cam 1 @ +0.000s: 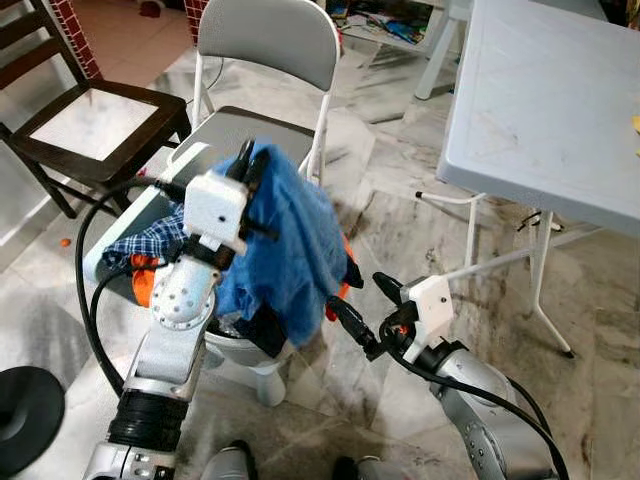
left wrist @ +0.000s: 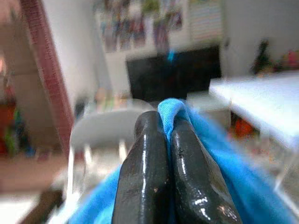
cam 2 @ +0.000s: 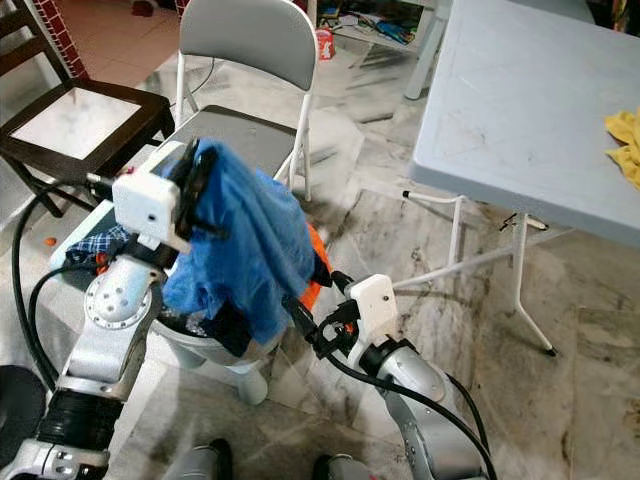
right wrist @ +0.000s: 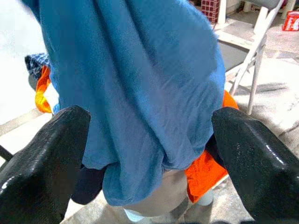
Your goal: Hang hanger
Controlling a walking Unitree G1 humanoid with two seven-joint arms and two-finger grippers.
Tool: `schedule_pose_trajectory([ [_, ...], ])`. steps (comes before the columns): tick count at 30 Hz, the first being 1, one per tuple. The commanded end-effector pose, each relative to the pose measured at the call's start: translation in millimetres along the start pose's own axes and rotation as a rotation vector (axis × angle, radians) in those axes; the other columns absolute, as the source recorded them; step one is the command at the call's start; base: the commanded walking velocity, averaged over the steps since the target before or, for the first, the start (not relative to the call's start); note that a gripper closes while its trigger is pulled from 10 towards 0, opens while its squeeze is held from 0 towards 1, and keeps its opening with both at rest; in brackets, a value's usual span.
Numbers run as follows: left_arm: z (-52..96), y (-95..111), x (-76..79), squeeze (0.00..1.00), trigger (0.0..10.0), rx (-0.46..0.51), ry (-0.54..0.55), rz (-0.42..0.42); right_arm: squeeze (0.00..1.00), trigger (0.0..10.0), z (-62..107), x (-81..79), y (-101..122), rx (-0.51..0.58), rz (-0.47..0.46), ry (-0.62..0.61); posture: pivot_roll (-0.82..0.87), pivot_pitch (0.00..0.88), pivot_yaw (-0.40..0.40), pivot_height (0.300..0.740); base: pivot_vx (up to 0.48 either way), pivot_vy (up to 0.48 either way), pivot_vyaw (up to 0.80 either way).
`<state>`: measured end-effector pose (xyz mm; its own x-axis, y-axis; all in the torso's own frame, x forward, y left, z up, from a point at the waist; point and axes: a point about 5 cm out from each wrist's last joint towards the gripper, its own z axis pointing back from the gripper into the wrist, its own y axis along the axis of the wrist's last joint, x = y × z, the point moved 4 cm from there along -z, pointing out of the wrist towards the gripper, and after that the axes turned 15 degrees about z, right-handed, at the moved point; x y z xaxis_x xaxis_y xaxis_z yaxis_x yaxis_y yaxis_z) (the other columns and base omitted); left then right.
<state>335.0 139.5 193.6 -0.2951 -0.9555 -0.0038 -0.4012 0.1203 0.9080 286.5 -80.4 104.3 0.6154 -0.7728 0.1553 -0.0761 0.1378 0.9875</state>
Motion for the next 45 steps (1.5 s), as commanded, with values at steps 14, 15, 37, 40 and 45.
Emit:
schedule_pose_trajectory([
  [14, 146.0, -90, -78.4, 0.00, 0.0, -0.499, 0.357, -0.067, 0.00, 10.0, 1.9, 0.5, -10, -0.032, 0.013, 0.012, 0.04, 0.181, -0.063, 0.740, 0.000, 0.000, 0.00],
  [15, 155.6, -93, -78.9, 0.00, 0.0, -0.528, 0.358, -0.076, 0.00, 10.0, 1.4, 0.0, -11, -0.032, 0.014, 0.014, 0.05, 0.185, -0.063, 0.740, 0.000, 0.000, 0.00],
  [37, 198.4, -118, -102.0, 0.00, 0.0, -0.662, 0.473, -0.188, 0.00, 10.0, 0.8, -3.1, -13, -0.040, 0.021, 0.029, 0.04, 0.191, -0.067, 0.740, 0.000, 0.000, 0.00],
  [40, 178.9, -115, -104.3, 0.00, 0.0, -0.615, 0.473, -0.187, 0.00, 10.0, 0.7, -2.6, -13, -0.040, 0.022, 0.029, 0.04, 0.190, -0.068, 0.740, 0.000, 0.000, 0.00],
  [45, 136.5, -102, -100.8, 0.00, 8.0, -0.499, 0.437, -0.170, 0.00, 10.0, 0.0, -2.6, -12, -0.038, 0.025, 0.029, 0.03, 0.187, -0.068, 0.740, 0.000, 0.000, 0.00],
])
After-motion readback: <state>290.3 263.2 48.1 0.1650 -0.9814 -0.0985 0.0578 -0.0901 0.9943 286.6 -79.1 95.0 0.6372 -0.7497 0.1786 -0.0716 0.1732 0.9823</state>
